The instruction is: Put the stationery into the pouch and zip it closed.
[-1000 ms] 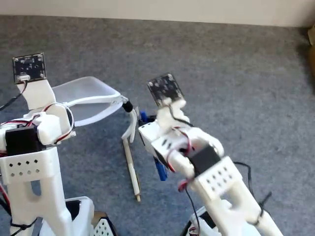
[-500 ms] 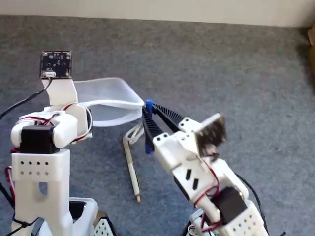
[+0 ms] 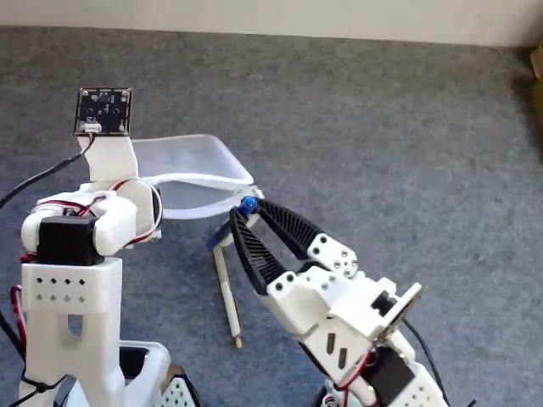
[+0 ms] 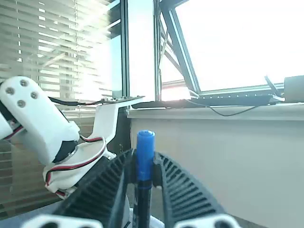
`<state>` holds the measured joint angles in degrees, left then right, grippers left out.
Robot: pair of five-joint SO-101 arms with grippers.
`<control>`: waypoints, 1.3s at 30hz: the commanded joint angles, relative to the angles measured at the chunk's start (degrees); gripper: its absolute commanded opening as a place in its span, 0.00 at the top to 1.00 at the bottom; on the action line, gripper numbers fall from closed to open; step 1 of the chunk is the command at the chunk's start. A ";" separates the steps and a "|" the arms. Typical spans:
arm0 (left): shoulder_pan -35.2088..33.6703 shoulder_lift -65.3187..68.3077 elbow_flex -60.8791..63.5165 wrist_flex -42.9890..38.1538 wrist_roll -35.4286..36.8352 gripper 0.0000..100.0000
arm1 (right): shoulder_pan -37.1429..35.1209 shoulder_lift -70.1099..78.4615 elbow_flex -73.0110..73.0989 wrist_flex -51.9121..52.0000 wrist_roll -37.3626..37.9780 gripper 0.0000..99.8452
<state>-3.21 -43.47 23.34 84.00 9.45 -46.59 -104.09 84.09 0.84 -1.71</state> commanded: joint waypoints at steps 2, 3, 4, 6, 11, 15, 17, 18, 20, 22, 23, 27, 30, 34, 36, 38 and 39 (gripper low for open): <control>1.36 -0.04 -2.77 -1.05 0.09 0.99 | -0.48 1.54 2.77 -13.76 0.88 1.00; 1.36 -0.04 -2.77 -1.05 0.09 0.99 | -0.48 2.33 3.30 -15.78 0.88 1.00; 1.36 -0.04 -2.77 -1.05 0.09 0.99 | -0.40 3.03 3.74 -17.54 0.88 1.00; 1.36 -0.04 -2.77 -1.05 0.09 0.99 | -0.31 4.79 3.82 -20.26 0.88 1.00; 1.27 -0.04 -2.77 -0.97 0.09 0.99 | -0.22 10.95 3.82 -26.51 0.88 1.00; 1.27 -0.04 -2.77 -0.97 0.00 0.99 | 2.77 17.27 3.82 -34.42 0.88 1.00; 1.27 -0.04 -2.42 -0.97 0.00 0.99 | 4.62 20.97 3.82 -38.90 0.62 1.00; 1.27 -0.04 -2.24 -0.97 0.00 0.99 | 5.32 22.90 3.82 -40.92 0.62 1.00; 1.27 -0.04 -1.98 -1.14 0.00 0.99 | 5.76 26.68 3.82 -44.53 0.62 1.00; 1.27 -0.04 -1.89 -1.05 0.00 0.99 | 5.58 30.46 3.82 -47.60 0.62 1.00; 1.27 -0.04 -1.89 -1.05 0.00 0.99 | 5.58 32.31 3.82 -48.57 0.53 1.00; 1.27 -0.13 -1.89 -1.05 0.00 0.99 | 5.58 40.40 3.30 -52.44 0.53 1.00; 1.27 -0.13 -1.89 -1.05 0.00 0.99 | 5.58 46.81 3.12 -56.92 0.53 1.00; 1.27 -0.13 -1.89 -1.05 0.00 0.99 | 5.76 55.34 0.66 -63.87 0.53 1.00; 1.27 -0.13 -1.89 -1.05 0.00 0.99 | 5.93 59.47 -1.01 -66.24 0.53 1.00; 1.27 -0.13 -1.89 -0.97 0.00 0.99 | 5.93 63.08 -2.24 -67.74 0.53 1.00; 1.27 -0.13 -1.89 -0.97 0.00 0.99 | 5.85 64.66 -2.59 -68.26 0.53 1.00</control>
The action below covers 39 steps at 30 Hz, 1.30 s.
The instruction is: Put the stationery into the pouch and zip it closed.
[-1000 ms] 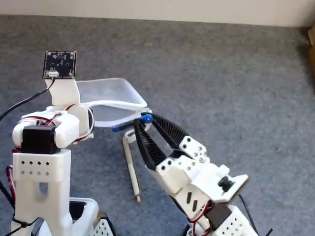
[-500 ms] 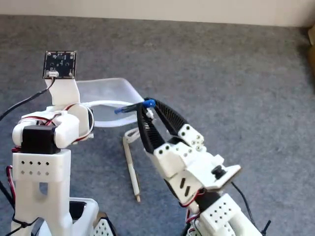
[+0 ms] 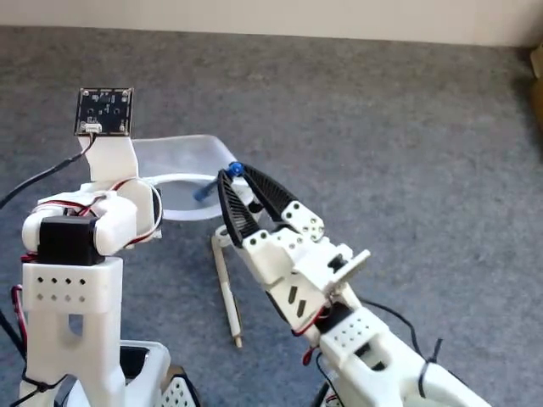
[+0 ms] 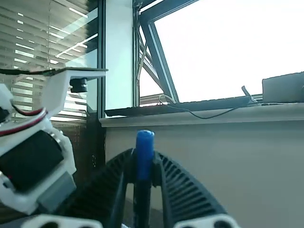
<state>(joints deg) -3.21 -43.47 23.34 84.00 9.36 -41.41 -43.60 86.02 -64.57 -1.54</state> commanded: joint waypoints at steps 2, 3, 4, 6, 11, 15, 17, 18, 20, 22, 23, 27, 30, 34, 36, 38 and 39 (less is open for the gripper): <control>1.27 -0.13 -1.89 -0.97 0.00 0.99 | 0.31 6.64 -4.70 -3.91 0.35 1.00; 1.27 -0.13 -1.89 -0.97 0.00 0.99 | 0.31 7.43 -4.70 -4.79 0.35 1.00; 1.27 -0.13 -1.89 -0.97 0.00 0.99 | 0.31 7.78 -4.70 -5.32 0.35 1.00; 1.27 -0.13 -1.89 -0.97 0.00 0.99 | 0.22 7.25 -4.53 -5.23 0.35 1.00; 1.27 -0.13 -1.89 -0.97 0.00 0.99 | -1.89 4.35 -3.74 -3.12 -0.79 1.00; 1.27 -0.13 -1.89 -0.97 0.00 0.99 | -1.54 1.80 -2.59 9.10 -12.40 1.00; 1.27 -0.13 -1.80 -0.97 0.00 0.99 | -1.45 -0.40 -2.68 16.66 -17.67 1.00; 1.27 -0.13 -1.71 -0.97 0.00 0.99 | -1.63 -1.71 -2.95 20.26 -19.08 1.00; 1.19 -0.13 -0.92 -1.32 0.00 0.99 | -1.89 -4.53 -3.74 27.21 -19.52 1.00; 1.19 -0.13 -0.48 -1.41 -0.09 0.99 | -1.89 -7.43 -4.53 32.92 -19.69 0.99; 1.19 -0.13 -0.48 -1.41 -0.09 0.99 | -1.89 -8.57 -4.88 35.38 -19.60 0.99; -0.57 -0.13 -0.57 -1.41 -0.09 0.99 | -2.07 -12.09 -7.52 45.58 -19.52 0.96; -1.19 -0.13 -0.57 -1.41 -0.09 0.99 | -2.95 -13.85 -9.63 53.85 -19.52 0.85; -1.19 -0.13 -0.40 -1.41 -0.09 0.99 | -4.18 -17.10 -10.68 60.62 -19.52 0.78; -1.19 -0.13 -0.40 -1.32 -0.09 0.99 | -4.00 -20.97 -10.68 63.34 -19.43 0.78; -1.19 -0.13 -0.40 -1.32 -0.09 0.99 | -3.91 -25.36 -10.68 66.77 -18.90 0.78; -1.19 -0.13 -0.40 -1.32 -0.09 0.99 | -3.91 -27.82 -10.68 69.14 -17.23 0.78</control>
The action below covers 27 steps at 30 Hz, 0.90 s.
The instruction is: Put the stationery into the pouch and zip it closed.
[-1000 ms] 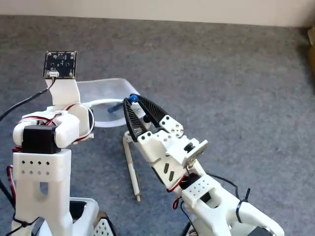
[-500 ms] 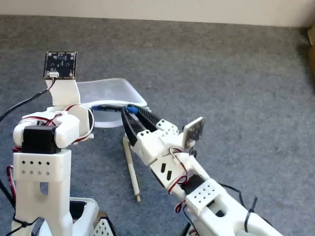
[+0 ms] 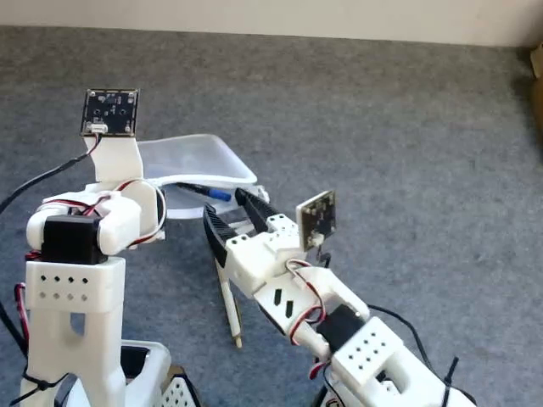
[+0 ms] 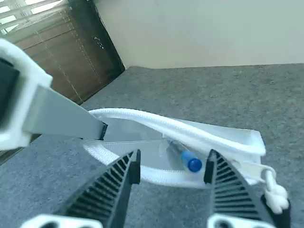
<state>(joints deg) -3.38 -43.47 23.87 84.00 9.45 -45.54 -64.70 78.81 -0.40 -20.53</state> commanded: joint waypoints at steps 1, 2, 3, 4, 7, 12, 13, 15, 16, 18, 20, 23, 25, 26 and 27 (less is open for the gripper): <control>-1.01 -0.13 -0.92 -1.41 -0.18 0.99 | 0.13 -9.45 -3.47 7.34 3.78 0.78; -1.01 -0.13 -0.92 -1.41 -0.18 0.99 | 0.13 -11.91 -3.47 9.45 5.27 0.78; -1.01 -0.13 -0.92 -1.41 -0.18 0.99 | 0.13 -14.20 -3.56 11.30 6.42 0.78; -1.01 -0.13 -0.92 -1.41 -0.18 0.99 | 0.13 -16.31 -4.00 13.14 7.21 0.78; -1.10 -0.13 -0.92 -1.41 -0.18 0.99 | 0.13 -19.47 -7.78 21.49 7.91 0.78; -6.37 -0.13 -1.19 -1.41 0.26 0.99 | 0.22 -16.92 -16.84 34.24 7.74 0.78; -7.60 -0.13 -1.36 -1.41 0.44 0.99 | 0.22 -15.78 -18.15 35.47 7.74 0.78; -9.80 -0.13 -1.45 -1.49 2.64 0.99 | 0.22 -12.97 -19.65 37.05 7.65 0.78; -11.21 -0.13 -1.45 -1.49 3.78 0.99 | 0.22 -11.21 -20.26 37.58 7.65 0.78; -14.11 -0.13 -1.71 -1.49 4.48 0.99 | 0.22 -7.25 -20.62 38.64 7.65 0.78; -16.57 -0.13 -2.42 -1.49 5.36 0.99 | 0.22 -2.86 -20.88 38.90 7.91 0.78; -19.56 -0.13 -2.86 -1.49 5.63 0.99 | 0.13 4.35 -23.43 39.08 7.91 0.78; -21.14 -0.13 -2.77 -1.49 5.71 0.99 | 0.22 8.40 -25.01 39.08 7.74 0.78; -22.11 -0.13 -2.59 -1.58 6.15 0.99 | 0.22 10.15 -25.54 39.08 7.74 0.78; -23.16 -0.13 -2.51 -1.93 6.86 0.99 | 0.22 12.00 -25.98 39.08 7.74 0.78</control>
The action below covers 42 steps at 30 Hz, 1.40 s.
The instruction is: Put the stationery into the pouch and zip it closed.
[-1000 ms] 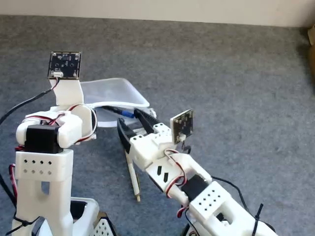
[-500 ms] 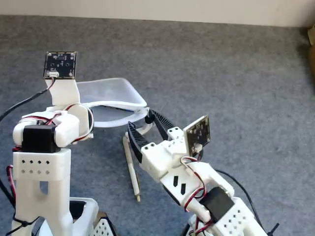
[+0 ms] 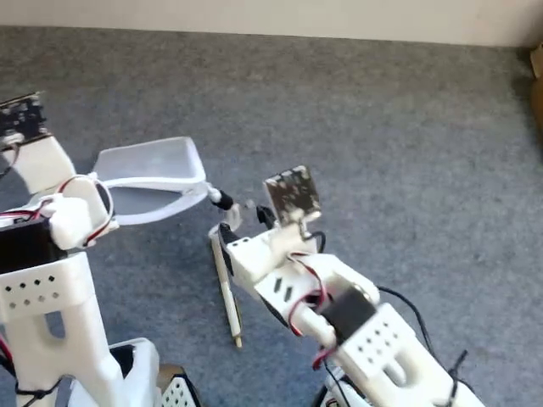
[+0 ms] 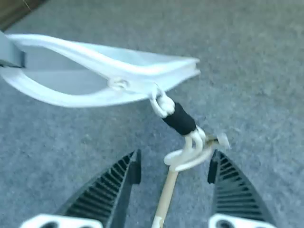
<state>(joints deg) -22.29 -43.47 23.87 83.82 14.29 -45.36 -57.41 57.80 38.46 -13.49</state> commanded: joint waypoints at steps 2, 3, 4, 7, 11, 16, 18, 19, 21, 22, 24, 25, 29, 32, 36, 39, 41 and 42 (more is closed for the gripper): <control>-6.11 -0.13 -2.42 -2.55 2.29 0.99 | -0.04 7.87 -5.58 0.22 0.70 0.78; -6.64 -0.13 -2.42 -2.64 2.29 0.99 | -0.04 9.27 -5.58 0.22 0.70 0.78; -6.90 -0.13 -2.33 -2.81 2.29 0.99 | -0.04 10.68 -5.58 0.22 0.88 0.78; -6.99 -0.13 -2.07 -2.90 2.29 0.99 | -0.31 14.37 -5.67 0.22 0.97 0.78; -6.99 -0.13 -0.22 -4.40 2.20 0.99 | -1.19 19.82 -8.31 0.48 0.97 0.78; -6.99 -0.13 0.84 -4.92 2.11 0.99 | -1.98 28.26 -12.00 1.80 0.62 0.78; -6.99 -0.13 0.84 -4.84 2.11 0.99 | -2.24 31.87 -13.49 1.71 0.62 0.78; -6.99 -0.13 0.84 -4.84 2.11 0.99 | -2.33 33.63 -14.37 1.71 0.62 0.78; -6.99 -0.13 0.92 -4.84 2.11 0.99 | -2.77 37.49 -16.66 1.63 0.62 0.78; -6.99 -0.13 0.92 -4.84 2.11 0.99 | -2.77 39.43 -17.89 1.63 0.62 0.78; -6.99 -0.13 0.92 -4.84 2.11 0.99 | -2.86 43.47 -20.35 1.63 0.62 0.78; -6.99 -0.13 0.92 -4.84 2.11 0.99 | -3.21 45.49 -21.67 1.63 0.62 0.78; -6.90 -0.13 0.92 -4.75 2.02 0.99 | -3.82 53.14 -26.68 1.71 0.62 0.78; -6.90 -0.13 1.01 -4.66 2.02 0.99 | -3.47 58.15 -30.29 1.80 0.88 0.78; -6.90 -0.13 1.01 -4.66 2.02 0.99 | -2.77 63.78 -33.54 1.89 0.97 0.79; -6.90 -0.13 1.01 -4.57 2.02 0.99 | -2.77 67.12 -34.86 1.89 1.05 0.85; -6.99 -0.13 1.01 -4.57 1.93 0.99 | -2.77 68.53 -35.12 1.89 1.76 0.90; -6.99 -0.13 1.01 -4.57 1.93 0.99 | -2.77 68.97 -35.12 1.89 3.25 0.91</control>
<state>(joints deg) -28.09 -43.47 25.01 80.57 15.78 -48.09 10.64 25.10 39.96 -12.97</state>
